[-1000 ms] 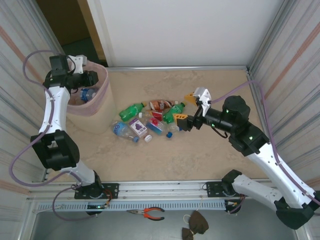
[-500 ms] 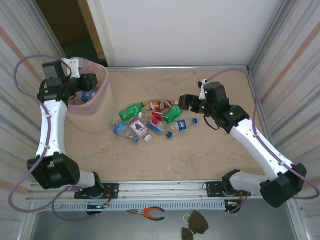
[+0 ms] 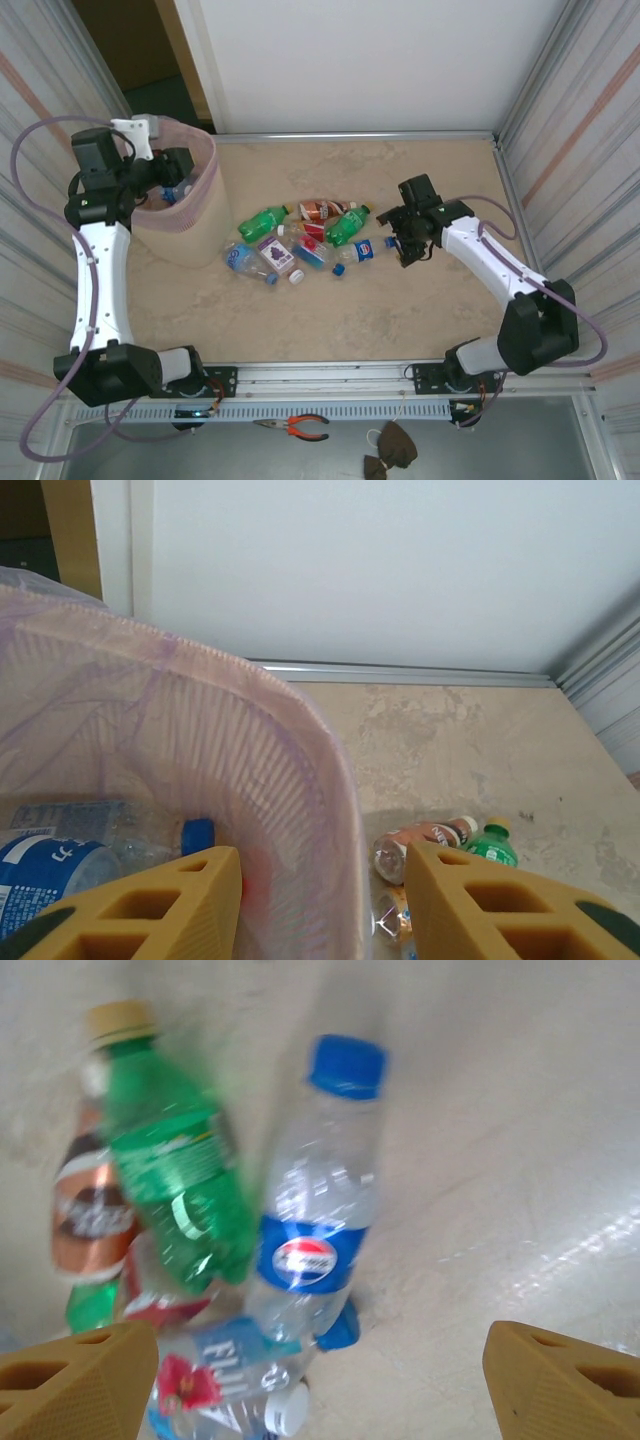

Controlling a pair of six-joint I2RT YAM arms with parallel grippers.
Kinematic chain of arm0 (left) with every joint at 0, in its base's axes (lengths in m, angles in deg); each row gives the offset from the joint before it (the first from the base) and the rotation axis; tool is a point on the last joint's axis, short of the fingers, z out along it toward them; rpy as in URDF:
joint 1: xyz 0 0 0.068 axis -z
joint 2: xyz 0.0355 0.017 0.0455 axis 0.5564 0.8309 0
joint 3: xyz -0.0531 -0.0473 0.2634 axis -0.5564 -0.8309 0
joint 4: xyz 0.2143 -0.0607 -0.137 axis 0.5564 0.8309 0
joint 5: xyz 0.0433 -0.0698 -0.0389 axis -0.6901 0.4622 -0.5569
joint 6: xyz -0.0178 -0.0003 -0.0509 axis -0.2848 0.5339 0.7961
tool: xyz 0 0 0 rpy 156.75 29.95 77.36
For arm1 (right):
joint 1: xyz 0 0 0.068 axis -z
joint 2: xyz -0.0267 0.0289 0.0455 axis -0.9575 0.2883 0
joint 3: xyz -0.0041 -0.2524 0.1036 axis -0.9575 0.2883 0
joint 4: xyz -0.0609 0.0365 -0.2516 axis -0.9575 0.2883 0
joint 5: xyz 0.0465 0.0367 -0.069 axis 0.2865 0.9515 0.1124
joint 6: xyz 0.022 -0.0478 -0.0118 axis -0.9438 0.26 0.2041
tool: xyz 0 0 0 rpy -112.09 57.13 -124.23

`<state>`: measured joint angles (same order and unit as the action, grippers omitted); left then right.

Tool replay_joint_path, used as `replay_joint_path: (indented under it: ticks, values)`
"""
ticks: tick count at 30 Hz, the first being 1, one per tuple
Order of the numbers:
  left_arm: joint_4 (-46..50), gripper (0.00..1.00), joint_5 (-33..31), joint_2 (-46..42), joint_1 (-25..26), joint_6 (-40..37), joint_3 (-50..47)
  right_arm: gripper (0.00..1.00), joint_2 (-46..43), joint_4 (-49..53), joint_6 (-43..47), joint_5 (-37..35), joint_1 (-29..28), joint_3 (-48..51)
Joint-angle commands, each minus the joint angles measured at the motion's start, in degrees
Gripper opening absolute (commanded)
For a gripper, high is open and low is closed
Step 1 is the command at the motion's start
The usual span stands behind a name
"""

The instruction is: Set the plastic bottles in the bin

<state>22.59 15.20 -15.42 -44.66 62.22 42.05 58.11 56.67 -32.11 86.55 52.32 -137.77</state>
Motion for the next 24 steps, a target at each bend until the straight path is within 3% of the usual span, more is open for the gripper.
replay_joint_path:
  ticks: [1, 15, 24]
  values:
    - [-1.76, 0.47, 1.25, -2.87, 0.31, 1.14, -0.72, 0.83, 3.00, -2.88, -9.65, 6.39, 1.97, 2.04]
    - [-2.13, 0.48, 1.85, -5.62, 2.00, 2.46, -1.19, 0.86, 14.05, -10.89, -12.05, 12.61, 2.57, -2.00]
    - [-2.03, 0.48, 3.13, -5.70, 2.16, 3.13, -1.18, 0.80, 18.99, -15.02, -13.03, 13.89, 2.64, -0.76]
